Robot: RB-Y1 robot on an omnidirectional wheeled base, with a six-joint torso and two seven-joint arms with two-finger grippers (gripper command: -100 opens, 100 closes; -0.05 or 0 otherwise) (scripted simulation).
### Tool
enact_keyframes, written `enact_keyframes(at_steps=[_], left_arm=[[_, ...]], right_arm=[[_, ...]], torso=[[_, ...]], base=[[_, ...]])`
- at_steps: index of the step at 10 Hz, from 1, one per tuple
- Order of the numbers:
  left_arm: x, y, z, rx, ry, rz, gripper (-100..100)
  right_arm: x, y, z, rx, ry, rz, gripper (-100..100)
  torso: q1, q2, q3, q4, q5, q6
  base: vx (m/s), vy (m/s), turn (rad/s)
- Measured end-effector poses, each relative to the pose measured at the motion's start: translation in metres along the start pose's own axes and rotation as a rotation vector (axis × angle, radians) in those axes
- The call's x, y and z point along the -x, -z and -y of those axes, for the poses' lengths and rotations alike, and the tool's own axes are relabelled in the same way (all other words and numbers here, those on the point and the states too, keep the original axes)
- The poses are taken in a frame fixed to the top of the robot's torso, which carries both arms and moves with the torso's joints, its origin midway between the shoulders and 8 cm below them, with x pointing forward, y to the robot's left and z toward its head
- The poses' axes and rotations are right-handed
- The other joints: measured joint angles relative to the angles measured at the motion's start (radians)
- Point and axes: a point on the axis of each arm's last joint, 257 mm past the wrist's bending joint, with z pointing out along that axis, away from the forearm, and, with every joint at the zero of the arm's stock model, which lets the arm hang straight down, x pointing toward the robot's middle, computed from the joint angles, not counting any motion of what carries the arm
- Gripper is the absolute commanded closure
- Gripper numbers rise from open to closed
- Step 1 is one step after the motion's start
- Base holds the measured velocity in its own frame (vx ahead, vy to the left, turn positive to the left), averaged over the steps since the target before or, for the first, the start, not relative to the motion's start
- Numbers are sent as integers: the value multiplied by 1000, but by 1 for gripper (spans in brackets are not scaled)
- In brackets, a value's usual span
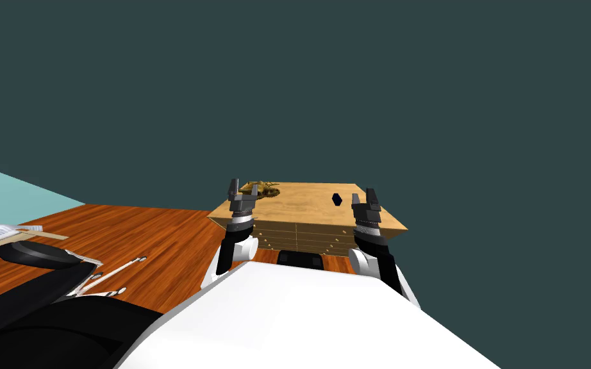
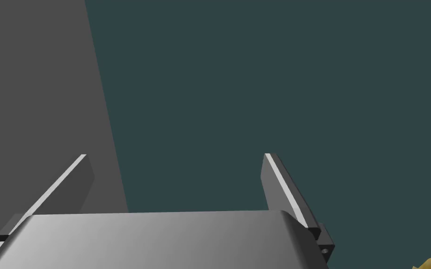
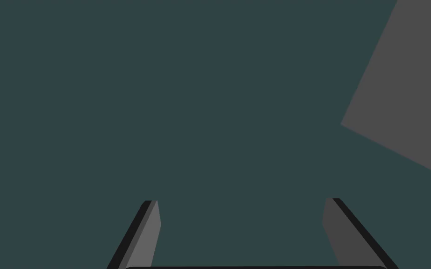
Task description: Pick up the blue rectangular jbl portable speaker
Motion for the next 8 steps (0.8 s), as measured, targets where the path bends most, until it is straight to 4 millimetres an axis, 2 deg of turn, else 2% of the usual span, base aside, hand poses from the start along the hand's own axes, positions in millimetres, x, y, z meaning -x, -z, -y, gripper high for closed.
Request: enact_keyframes(at_steps=[4, 8], left_arm=[[0, 0, 0, 0, 0, 0, 0], [0, 0, 0, 0, 0, 0, 0]], right_arm=[[-4, -1, 17, -28, -74, -42, -100], [-3, -3, 38, -67, -224, -39, -100]], torso=[[-2, 0, 0, 0, -1, 0], [-3, 0, 0, 0, -1, 0]], base=[[-3, -28, 30], [-7, -40, 42]])
